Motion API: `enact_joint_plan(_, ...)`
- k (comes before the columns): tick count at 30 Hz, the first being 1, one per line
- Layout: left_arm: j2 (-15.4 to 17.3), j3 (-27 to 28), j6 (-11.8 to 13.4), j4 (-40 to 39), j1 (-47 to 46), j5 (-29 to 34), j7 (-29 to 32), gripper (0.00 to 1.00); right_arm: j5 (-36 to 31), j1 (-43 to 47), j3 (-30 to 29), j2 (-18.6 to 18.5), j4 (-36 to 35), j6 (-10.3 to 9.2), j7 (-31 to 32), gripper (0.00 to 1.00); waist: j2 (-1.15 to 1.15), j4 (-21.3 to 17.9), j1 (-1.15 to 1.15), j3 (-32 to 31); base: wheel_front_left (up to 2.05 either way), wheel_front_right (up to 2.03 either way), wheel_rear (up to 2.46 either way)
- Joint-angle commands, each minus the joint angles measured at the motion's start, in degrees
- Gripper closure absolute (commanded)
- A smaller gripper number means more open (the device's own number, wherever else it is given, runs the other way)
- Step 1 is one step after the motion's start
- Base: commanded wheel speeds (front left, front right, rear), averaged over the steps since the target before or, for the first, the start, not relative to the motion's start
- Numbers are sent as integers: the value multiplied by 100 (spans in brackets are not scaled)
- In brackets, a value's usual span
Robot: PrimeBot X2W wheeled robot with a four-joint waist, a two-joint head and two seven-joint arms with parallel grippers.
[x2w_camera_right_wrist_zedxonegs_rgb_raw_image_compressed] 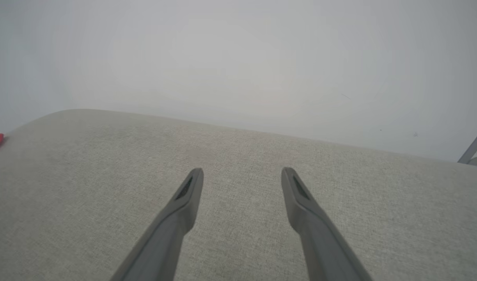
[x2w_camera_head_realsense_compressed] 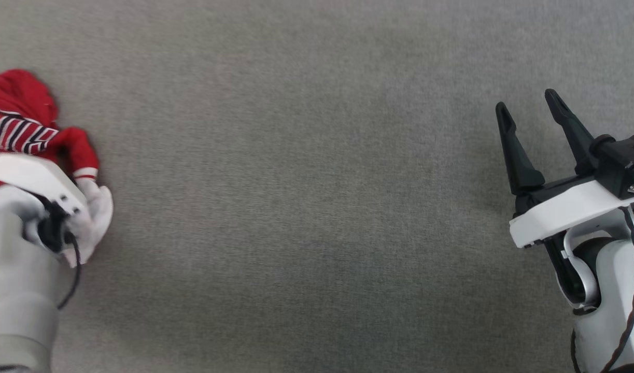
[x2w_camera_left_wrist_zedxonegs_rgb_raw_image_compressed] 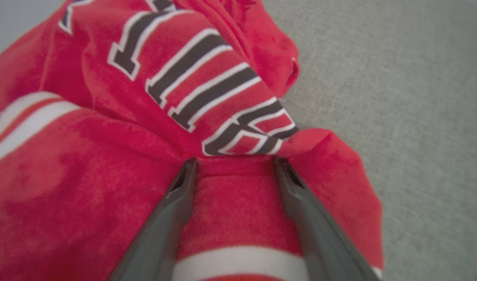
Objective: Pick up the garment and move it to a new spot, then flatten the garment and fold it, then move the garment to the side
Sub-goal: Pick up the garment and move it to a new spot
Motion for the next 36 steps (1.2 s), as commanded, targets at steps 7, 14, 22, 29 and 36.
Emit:
enact_joint_plan(7, -299, -25, 266, 515, 180, -176, 1416, 0, -63, -107, 51, 33, -56, 0, 48, 0, 0, -141, 0, 284, 0, 0, 0)
enact_joint_plan(14, -203, -58, 313, 588, 392, -243, 1865, 100, -44, -66, 67, 44, 31, 0, 60, 0, 0, -83, 0, 112, 0, 0, 0)
enact_joint_plan(22, 380, -257, -35, 121, -46, 4, 972, 100, 30, 112, -26, 99, 188, 0, -92, 0, 0, 29, 0, -327, 0, 0, 0)
enact_joint_plan(29, 641, -612, -284, -272, -325, 269, 360, 100, 116, 366, -242, 240, 356, 0, -260, 0, 0, 252, 0, -857, 0, 0, 0)
enact_joint_plan(36, 829, -942, -380, -836, -487, 485, 136, 100, 133, 577, -400, 387, 433, 0, -342, 0, 0, 485, 0, -1345, 0, 0, 0)
